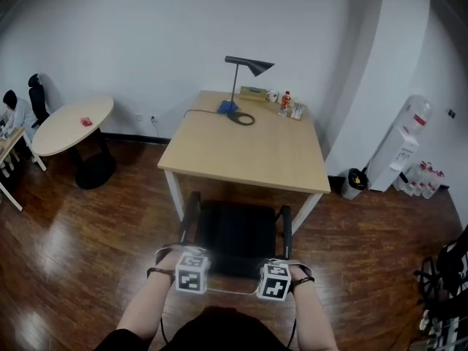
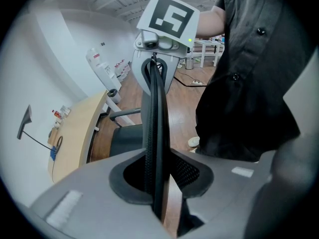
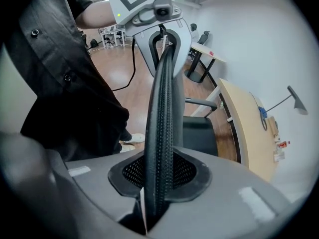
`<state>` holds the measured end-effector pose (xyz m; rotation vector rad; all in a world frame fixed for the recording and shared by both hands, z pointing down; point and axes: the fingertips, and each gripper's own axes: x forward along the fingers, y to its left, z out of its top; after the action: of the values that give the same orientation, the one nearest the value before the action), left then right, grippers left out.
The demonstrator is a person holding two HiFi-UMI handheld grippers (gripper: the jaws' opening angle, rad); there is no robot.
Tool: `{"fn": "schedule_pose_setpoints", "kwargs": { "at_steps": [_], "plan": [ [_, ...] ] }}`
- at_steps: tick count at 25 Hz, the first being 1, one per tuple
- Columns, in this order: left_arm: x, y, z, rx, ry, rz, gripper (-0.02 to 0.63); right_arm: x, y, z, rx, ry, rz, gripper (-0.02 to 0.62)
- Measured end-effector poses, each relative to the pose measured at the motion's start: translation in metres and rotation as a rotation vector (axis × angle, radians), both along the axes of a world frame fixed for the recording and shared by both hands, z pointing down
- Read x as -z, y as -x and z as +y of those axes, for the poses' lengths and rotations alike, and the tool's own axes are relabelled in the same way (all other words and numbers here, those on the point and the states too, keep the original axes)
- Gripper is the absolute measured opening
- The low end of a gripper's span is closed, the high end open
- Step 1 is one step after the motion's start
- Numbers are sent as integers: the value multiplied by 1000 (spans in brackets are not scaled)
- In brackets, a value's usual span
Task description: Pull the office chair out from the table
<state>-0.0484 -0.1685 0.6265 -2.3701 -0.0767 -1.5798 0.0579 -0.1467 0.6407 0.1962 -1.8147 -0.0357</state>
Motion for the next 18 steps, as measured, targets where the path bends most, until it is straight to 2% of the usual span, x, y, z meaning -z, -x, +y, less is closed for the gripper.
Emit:
{"fn": "schedule_pose_setpoints", "kwargs": {
  "at_steps": [18],
  "plan": [
    [-1, 9, 35, -8, 9, -2, 92, 0, 9, 36, -13, -1, -4, 91]
  ]
}}
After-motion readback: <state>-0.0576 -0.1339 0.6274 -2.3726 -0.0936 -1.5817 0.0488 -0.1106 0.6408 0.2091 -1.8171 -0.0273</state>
